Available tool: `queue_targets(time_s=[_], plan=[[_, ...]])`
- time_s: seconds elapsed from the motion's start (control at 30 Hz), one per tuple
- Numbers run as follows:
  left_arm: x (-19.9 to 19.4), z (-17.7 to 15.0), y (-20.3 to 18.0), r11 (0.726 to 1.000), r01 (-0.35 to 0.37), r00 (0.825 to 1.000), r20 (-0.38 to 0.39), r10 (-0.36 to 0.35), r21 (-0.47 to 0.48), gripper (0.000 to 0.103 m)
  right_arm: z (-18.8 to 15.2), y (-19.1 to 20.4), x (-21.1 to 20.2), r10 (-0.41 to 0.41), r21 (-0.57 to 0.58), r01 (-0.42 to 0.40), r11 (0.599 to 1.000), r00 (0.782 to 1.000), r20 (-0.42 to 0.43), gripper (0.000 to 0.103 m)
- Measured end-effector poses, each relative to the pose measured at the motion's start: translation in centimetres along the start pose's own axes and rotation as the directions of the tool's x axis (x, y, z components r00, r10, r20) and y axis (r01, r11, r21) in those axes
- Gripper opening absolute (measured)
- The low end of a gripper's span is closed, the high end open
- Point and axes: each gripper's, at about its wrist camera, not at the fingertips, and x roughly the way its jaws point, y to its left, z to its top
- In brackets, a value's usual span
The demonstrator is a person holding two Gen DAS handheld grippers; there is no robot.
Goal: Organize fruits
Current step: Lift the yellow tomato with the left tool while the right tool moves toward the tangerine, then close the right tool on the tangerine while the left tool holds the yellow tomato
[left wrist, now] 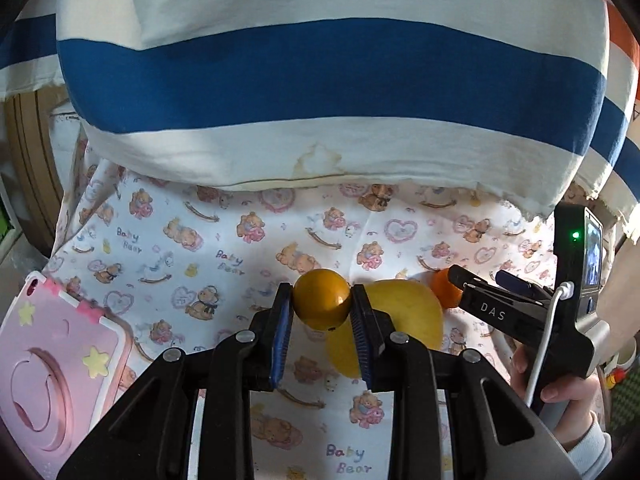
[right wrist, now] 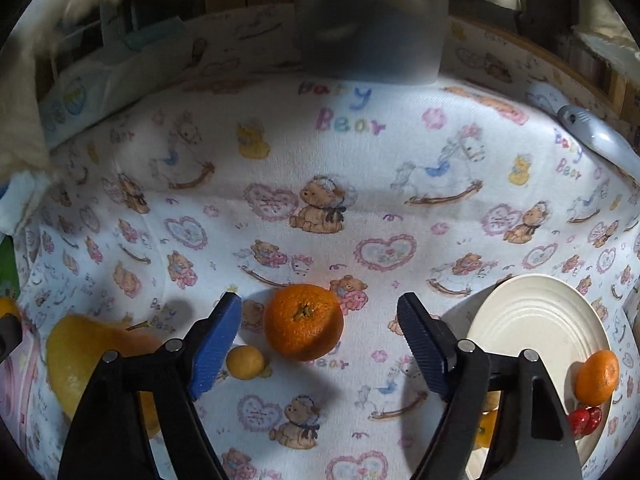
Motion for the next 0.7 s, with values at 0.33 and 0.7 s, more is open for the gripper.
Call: queue_targets(time_s=[0.33,0.7], plan=[[0.3,-0.2,0.3,1.0,-0.002,1.0,-0.01,0.002,-0.013,0.028,-0.7,0.8,2.7,0.014,0.046,-0.01,0.999,0.996,-0.092,0.051],[-2.1,-0.9,-2.3,0.996,0.075,0.997,0.023,-0.076,0.048,0.028,-3.6,-0.7,-3.7,0.069,0.016,-0.068,0.998,0.998,-0.016,0.049]])
